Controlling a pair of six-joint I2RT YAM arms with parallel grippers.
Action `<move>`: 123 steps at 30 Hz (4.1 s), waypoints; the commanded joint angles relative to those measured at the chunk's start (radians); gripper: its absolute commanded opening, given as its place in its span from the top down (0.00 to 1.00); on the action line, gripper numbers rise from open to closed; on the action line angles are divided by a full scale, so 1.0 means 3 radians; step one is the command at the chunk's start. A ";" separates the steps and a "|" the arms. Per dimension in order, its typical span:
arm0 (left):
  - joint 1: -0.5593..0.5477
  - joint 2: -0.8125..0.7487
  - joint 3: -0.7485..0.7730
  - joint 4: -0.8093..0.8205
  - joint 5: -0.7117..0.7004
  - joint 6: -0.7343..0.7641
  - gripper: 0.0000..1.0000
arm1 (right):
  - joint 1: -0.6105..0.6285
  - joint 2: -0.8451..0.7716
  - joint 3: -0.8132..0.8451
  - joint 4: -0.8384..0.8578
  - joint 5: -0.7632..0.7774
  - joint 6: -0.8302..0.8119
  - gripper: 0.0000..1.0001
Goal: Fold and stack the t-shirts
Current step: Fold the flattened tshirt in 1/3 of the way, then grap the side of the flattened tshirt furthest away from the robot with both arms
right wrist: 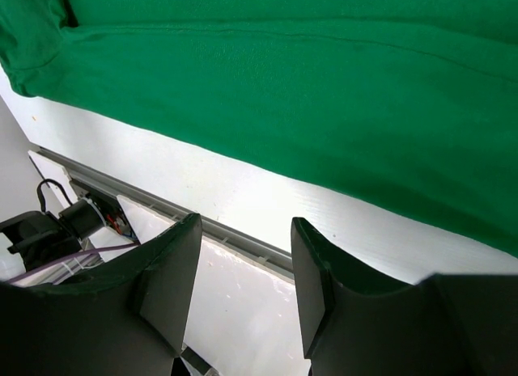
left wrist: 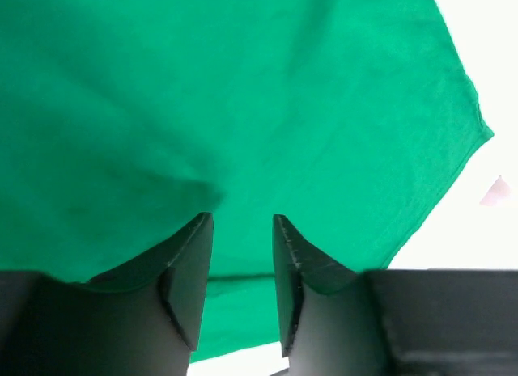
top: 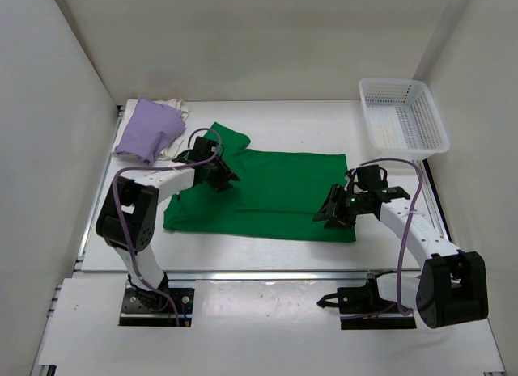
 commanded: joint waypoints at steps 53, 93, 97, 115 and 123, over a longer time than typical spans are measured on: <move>0.0548 0.3252 0.5168 -0.1182 -0.1202 0.2048 0.37 | 0.0108 -0.0063 0.0495 -0.0242 -0.0148 -0.0265 1.00; 0.0624 0.2527 0.4758 -0.1422 -0.0906 0.1639 1.00 | -0.0424 0.2273 0.1947 0.1231 0.2141 -0.0193 0.67; 0.0579 0.2511 0.4733 -0.1392 -0.0829 0.1623 1.00 | -0.0403 0.2646 0.2391 0.1185 0.2347 -0.0244 0.66; 0.0634 0.2455 0.4677 -0.1396 -0.0742 0.1608 1.00 | -0.0378 0.3194 0.2929 0.0827 0.2434 -0.0408 0.72; 0.0583 0.2450 0.4677 -0.1376 -0.0747 0.1613 1.00 | -0.0383 0.3281 0.2986 0.0796 0.2378 -0.0423 0.85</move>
